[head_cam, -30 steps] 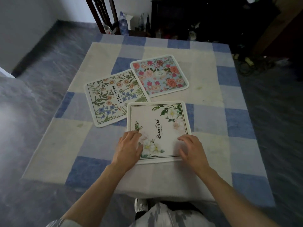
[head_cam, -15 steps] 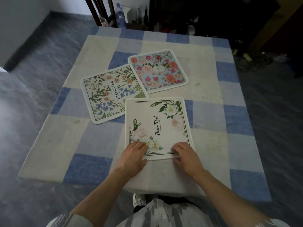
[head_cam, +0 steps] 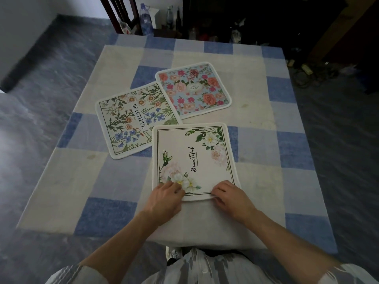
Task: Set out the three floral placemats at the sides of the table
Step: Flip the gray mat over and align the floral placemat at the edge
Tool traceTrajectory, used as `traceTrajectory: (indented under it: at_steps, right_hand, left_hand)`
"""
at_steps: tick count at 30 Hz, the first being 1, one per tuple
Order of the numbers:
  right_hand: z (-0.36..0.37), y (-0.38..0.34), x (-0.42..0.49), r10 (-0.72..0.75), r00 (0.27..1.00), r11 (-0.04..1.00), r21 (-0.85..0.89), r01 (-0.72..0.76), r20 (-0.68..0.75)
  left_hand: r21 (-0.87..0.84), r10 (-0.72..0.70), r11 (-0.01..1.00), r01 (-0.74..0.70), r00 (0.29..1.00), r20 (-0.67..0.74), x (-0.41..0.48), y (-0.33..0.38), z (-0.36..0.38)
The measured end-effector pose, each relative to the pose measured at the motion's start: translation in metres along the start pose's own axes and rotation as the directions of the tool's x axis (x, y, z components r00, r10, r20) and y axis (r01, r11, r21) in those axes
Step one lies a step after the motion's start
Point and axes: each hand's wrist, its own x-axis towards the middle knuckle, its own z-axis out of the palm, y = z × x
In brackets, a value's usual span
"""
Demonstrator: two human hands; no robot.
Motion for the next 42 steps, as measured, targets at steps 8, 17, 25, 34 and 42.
traceTrajectory:
  at_steps: [8, 17, 25, 34, 42]
  right_hand:
    - [0.000, -0.014, 0.001, 0.041, 0.999, 0.999, -0.008, -0.041, -0.028]
    - [-0.008, -0.035, 0.002, 0.103, 0.990, 0.994, -0.007, -0.105, -0.099]
    - [0.001, -0.071, -0.012, 0.140, 0.976, 0.990, 0.008, -0.141, -0.167]
    - [0.018, -0.100, -0.039, 0.181, 0.957, 0.983, 0.030, -0.179, -0.228]
    - [0.028, -0.102, -0.060, 0.151, 0.963, 0.988, 0.079, -0.136, -0.225]
  left_hand:
    - [-0.020, 0.001, 1.000, -0.004, 0.991, -0.137, -0.012, -0.002, -0.010]
    - [-0.052, -0.009, 0.999, -0.003, 0.972, -0.234, -0.036, -0.024, -0.024]
    - [-0.075, -0.025, 0.997, 0.005, 0.964, -0.266, -0.071, -0.025, -0.016]
    - [-0.090, -0.018, 0.996, -0.009, 0.955, -0.296, -0.103, -0.017, 0.001]
    - [-0.097, -0.062, 0.995, 0.034, 0.952, -0.299, -0.117, 0.001, 0.002]
